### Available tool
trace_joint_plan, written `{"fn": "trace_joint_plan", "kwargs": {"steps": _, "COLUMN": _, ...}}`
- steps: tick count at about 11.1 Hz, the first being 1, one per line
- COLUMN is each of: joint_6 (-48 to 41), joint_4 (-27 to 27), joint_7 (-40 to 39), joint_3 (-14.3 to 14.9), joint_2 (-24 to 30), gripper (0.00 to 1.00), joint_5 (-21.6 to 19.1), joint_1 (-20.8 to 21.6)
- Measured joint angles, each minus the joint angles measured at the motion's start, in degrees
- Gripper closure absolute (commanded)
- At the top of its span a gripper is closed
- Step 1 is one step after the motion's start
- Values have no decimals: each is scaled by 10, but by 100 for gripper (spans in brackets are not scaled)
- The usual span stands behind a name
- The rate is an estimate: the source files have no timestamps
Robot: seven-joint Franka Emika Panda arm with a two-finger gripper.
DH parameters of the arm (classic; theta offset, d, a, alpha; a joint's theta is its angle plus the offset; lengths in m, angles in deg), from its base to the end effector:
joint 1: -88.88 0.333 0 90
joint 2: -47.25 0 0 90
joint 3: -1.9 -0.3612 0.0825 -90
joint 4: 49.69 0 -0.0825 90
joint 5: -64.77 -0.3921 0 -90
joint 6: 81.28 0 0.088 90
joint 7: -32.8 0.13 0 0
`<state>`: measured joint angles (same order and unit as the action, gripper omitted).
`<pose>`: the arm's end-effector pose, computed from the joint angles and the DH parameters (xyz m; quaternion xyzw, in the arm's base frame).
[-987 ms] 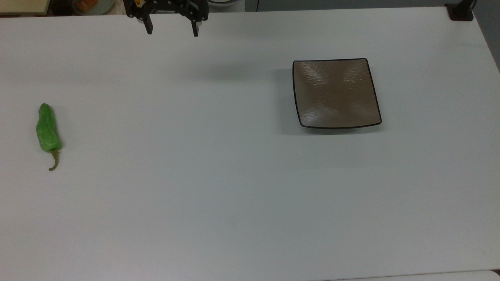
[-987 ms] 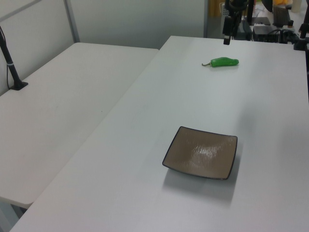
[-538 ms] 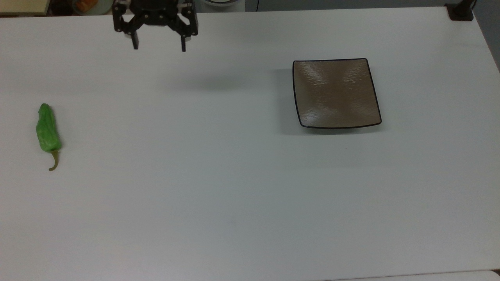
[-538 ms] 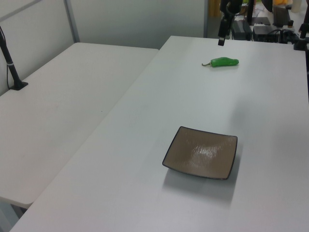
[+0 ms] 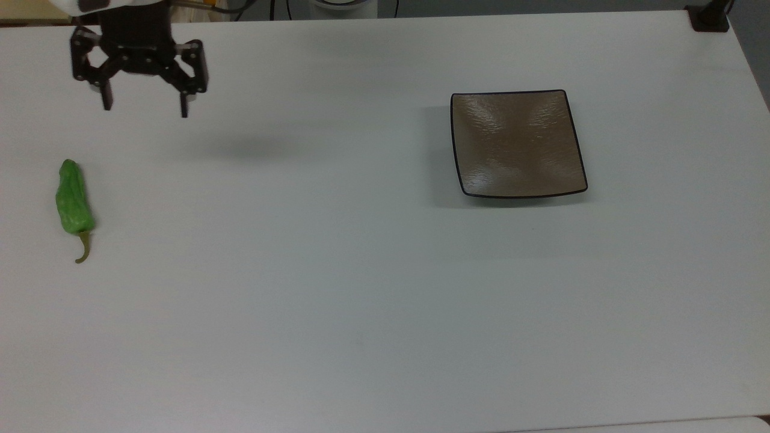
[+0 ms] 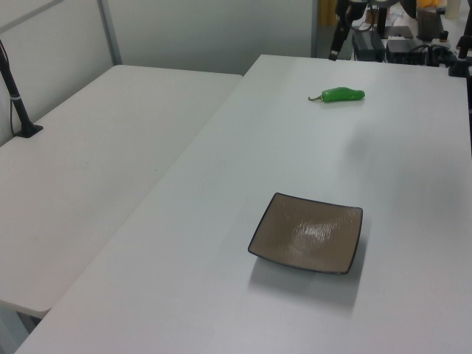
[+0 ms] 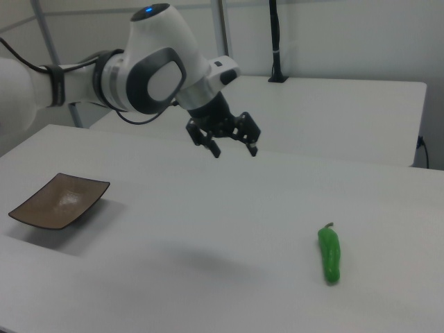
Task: Chili peppers are placed on a ceramic plate
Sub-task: 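Move the open gripper over the green chili pepper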
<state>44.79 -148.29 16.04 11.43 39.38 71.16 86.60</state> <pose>0.6429 -0.1343 0.5561 0.9810 0.0697 0.1503 0.1012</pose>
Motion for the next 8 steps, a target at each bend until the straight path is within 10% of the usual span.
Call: {"fn": "trace_joint_plan", "kwargs": {"steps": 8, "joint_6": 209, "joint_4": 2, "joint_7": -6, "joint_3": 6, "joint_2": -125, "gripper": 0, "joint_5": 0, "joint_1": -74}}
